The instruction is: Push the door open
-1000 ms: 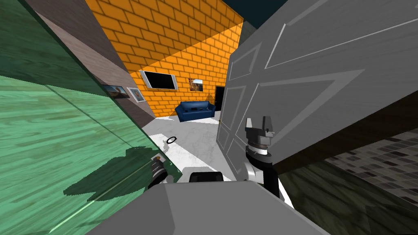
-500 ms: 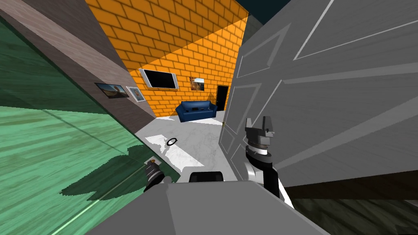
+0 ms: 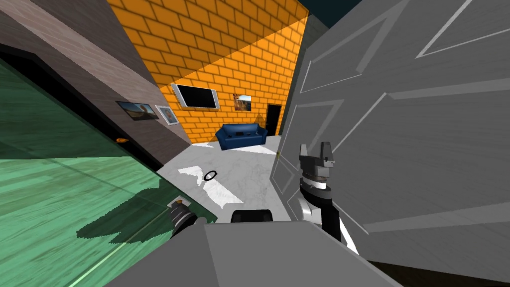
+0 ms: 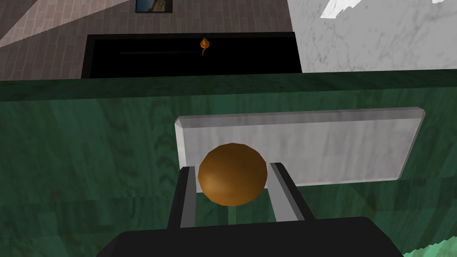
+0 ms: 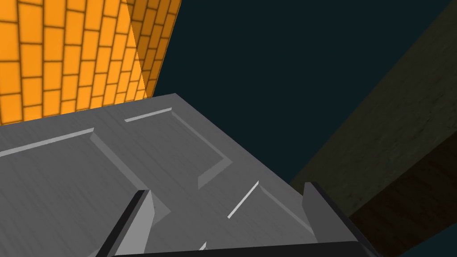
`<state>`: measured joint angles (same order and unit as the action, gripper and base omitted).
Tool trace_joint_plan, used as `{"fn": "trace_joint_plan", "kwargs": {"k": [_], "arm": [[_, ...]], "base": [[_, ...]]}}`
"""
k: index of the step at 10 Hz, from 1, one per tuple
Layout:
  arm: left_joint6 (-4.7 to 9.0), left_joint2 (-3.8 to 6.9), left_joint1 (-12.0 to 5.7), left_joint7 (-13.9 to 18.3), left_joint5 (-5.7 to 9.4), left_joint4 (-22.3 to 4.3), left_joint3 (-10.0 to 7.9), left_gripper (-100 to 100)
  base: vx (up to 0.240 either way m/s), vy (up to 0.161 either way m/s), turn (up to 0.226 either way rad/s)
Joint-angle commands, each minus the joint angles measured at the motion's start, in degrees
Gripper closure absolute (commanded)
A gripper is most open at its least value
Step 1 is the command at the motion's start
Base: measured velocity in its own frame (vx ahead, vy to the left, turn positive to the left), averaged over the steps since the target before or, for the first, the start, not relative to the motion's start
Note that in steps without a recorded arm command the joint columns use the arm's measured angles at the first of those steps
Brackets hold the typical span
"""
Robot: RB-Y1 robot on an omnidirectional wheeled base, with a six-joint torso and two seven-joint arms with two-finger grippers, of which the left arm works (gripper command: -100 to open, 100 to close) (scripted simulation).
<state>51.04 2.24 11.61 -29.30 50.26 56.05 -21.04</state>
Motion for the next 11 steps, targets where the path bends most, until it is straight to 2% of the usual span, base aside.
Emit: {"fn": "trace_joint_plan", "kwargs": {"k": [1, 2, 6, 9, 11], "arm": [[0.0, 0.0, 0.0, 0.0, 0.0, 0.0, 0.0, 100], [0.69, 0.55, 0.31, -0.6, 1.31, 0.2, -0.97, 100], [1.7, 0.78, 0.78, -1.9, 3.63, 0.6, -2.57, 100], [2.79, 0.13, 1.3, -3.2, 6.13, 1.0, -4.3, 100], [3.46, -0.81, 1.62, -4.0, 7.67, 1.2, -5.37, 100]], "base": [[0.064, 0.04, 0.018], [0.107, 0.081, 0.014], [0.158, 0.132, 0.017], [0.178, 0.18, 0.025], [0.191, 0.156, 0.041]]}}
